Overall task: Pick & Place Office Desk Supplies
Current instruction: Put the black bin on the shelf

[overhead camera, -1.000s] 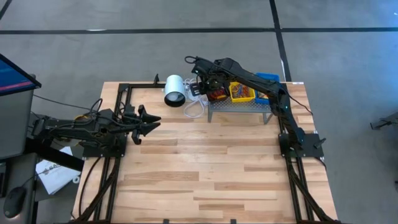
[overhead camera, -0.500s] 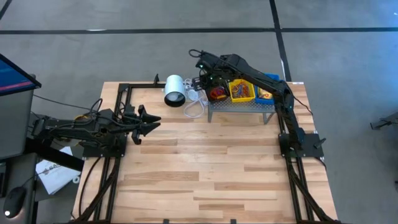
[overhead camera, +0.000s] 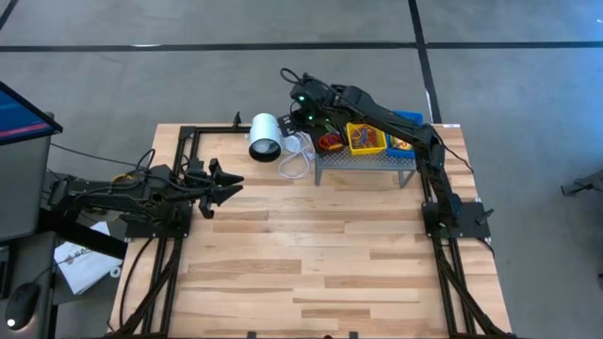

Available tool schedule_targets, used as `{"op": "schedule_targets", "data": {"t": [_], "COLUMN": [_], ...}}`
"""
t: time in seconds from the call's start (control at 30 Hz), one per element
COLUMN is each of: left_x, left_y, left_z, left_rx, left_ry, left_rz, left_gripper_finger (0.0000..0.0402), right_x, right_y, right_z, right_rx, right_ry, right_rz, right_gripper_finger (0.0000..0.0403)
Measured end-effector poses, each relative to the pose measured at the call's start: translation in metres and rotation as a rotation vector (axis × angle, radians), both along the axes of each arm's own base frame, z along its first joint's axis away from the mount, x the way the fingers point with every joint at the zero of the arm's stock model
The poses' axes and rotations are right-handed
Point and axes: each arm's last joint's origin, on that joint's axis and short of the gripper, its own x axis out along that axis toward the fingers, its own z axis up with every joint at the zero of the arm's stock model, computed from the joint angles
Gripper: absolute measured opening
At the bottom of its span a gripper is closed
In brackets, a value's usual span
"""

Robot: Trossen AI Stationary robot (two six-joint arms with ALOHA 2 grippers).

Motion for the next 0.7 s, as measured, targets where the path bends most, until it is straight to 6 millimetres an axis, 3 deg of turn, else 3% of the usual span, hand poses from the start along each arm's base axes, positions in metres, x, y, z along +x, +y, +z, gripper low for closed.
{"op": "schedule_targets", "data": {"t": [0.7], "left_x": [0.0], "left_y": [0.0], "left_z": [0.001], "left_rx": [0.0], "left_ry": [-0.011], "left_rz": [0.003], "left_gripper_finger": [0.0142], "right_x": [0.024], "right_y": [-0.009], "right_z": [-0.038], "right_rx": [0.0], "right_ry": [0.069], "right_rz": [0.032], "right_gripper_finger": [0.0]}}
